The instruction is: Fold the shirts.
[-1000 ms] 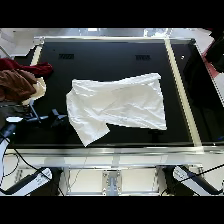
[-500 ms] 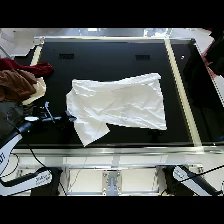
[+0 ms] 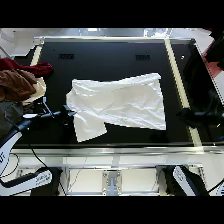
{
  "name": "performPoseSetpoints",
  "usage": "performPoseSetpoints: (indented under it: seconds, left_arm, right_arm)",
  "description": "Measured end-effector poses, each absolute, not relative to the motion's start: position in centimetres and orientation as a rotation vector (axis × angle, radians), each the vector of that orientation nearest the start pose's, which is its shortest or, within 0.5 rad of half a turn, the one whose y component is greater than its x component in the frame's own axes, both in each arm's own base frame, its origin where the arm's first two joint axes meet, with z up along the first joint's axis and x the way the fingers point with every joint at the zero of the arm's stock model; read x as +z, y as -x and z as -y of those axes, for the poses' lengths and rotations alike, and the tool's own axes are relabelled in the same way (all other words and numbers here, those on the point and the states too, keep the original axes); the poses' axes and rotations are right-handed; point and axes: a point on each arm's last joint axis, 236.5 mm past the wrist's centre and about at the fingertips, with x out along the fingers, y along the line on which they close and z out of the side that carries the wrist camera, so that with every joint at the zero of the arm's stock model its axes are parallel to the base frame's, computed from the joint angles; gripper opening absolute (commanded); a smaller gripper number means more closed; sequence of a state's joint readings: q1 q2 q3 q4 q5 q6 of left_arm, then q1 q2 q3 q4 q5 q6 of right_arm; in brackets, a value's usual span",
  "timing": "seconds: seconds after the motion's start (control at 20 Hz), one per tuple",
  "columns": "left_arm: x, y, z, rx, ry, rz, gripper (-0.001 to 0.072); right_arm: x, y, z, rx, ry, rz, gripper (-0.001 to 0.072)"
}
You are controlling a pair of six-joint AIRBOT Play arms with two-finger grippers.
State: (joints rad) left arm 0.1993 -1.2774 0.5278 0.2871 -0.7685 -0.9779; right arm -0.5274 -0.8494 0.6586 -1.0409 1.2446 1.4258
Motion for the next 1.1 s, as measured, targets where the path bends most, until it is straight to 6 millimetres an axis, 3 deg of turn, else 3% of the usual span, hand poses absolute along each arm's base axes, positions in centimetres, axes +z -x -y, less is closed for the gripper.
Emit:
performPoseSetpoints:
  seconds: [0.1, 0.25, 0.65, 0.7, 1.0, 1.05, 1.1]
  left_arm:
    - [-7.6, -35.6, 8.9, -0.208, 0.992, -1.05, 0.001]
    - [-7.2, -35.9, 9.0, -0.208, 1.006, -1.038, 0.001]
    - [-6.4, -36.6, 9.0, -0.204, 1.064, -1.006, 0.001]
    - [-6.4, -36.6, 9.1, -0.204, 1.065, -1.005, 0.001]
    - [-6.3, -36.7, 9.1, -0.203, 1.071, -1.003, 0.0011]
    - [-6.3, -36.7, 9.1, -0.203, 1.071, -1.002, 0.0011]
    - [-6.3, -36.7, 9.0, -0.203, 1.071, -1.002, 0.0011]
  right_arm:
    - [-4.7, -23.2, -0.9, -0.055, -0.887, -1.28, 0.0407]
    - [-7.8, -22.4, -2.9, -0.096, -1.075, -1.268, 0.0406]
    - [-10.4, -25.0, -3.3, -0.148, -1.311, -1.163, 0.0399]
    - [-10.6, -25.2, -3.3, -0.149, -1.322, -1.154, 0.0346]
    - [-10.9, -27.4, -0.6, -0.222, -1.3, -1.046, 0.0307]
    - [-10.9, -27.7, -0.2, -0.233, -1.295, -1.03, 0.023]
    - [-10.9, -28.0, 0.3, -0.246, -1.282, -1.013, 0.0059]
